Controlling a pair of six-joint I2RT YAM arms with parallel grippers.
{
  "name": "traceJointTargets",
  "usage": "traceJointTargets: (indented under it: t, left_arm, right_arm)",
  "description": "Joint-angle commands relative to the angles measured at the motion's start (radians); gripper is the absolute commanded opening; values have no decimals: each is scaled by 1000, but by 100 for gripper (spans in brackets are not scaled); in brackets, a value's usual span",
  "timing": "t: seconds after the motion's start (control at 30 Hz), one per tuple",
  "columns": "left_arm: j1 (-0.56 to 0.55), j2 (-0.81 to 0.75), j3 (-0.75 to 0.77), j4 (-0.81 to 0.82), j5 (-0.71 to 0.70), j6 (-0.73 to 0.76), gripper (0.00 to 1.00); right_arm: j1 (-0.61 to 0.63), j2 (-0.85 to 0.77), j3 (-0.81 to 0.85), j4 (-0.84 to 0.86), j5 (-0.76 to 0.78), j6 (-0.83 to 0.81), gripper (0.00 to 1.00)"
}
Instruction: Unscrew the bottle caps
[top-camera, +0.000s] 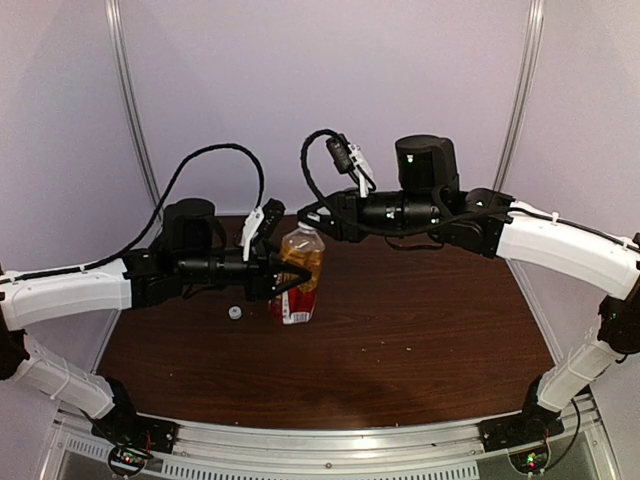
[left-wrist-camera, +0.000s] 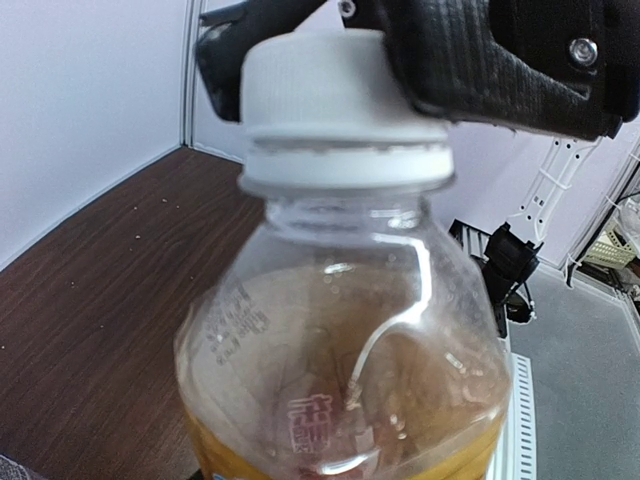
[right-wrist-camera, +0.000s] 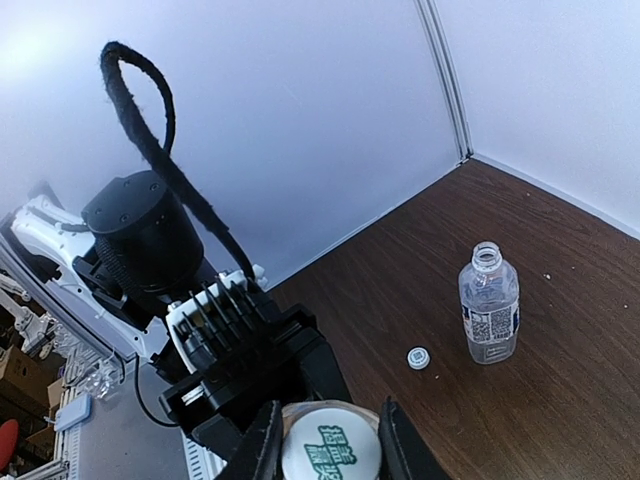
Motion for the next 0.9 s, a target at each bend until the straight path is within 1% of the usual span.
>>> traceJointTargets:
  t: [0.0, 0.1, 0.2, 0.27, 0.33, 0.4, 0.5, 0.57, 0.67, 0.77, 0.87]
  left_arm:
    - [-4, -28, 9, 50, 11, 22, 29]
    - [-4, -38, -4, 73, 61, 23, 29]
    - [-4, -52, -22, 117, 155, 18, 29]
    - [-4, -62, -32, 161, 244, 4, 30]
    - [-4, -64, -43, 207, 339, -26, 30]
    - [-4, -64, -53, 258, 418, -59, 30]
    - [-4, -59, -59, 293, 475, -88, 30]
    - [-4, -60, -62, 294, 478, -90, 30]
    - [-4, -62, -63, 288, 469, -84, 30]
    - [-4, -62, -62, 276, 452, -77, 30]
    - [-4, -63, -59, 245, 410, -58, 30]
  right_arm:
    - [-16, 2, 0, 41, -59, -27, 9]
    - [-37, 1, -8, 61, -137, -81, 4]
    - [-61, 9, -12, 84, -283, -152, 3]
    - [-73, 14, -9, 77, -423, -223, 4]
    - [-78, 20, -2, 55, -523, -303, 7]
    - [-83, 30, 12, 28, -603, -378, 8]
    - [-99, 55, 38, 4, -691, -412, 10]
    - [-104, 71, 53, -6, -711, -411, 12]
    - [-106, 71, 57, -14, -682, -392, 15]
    - [-106, 54, 57, -11, -568, -348, 24]
    - [-105, 30, 57, -8, -483, -284, 38]
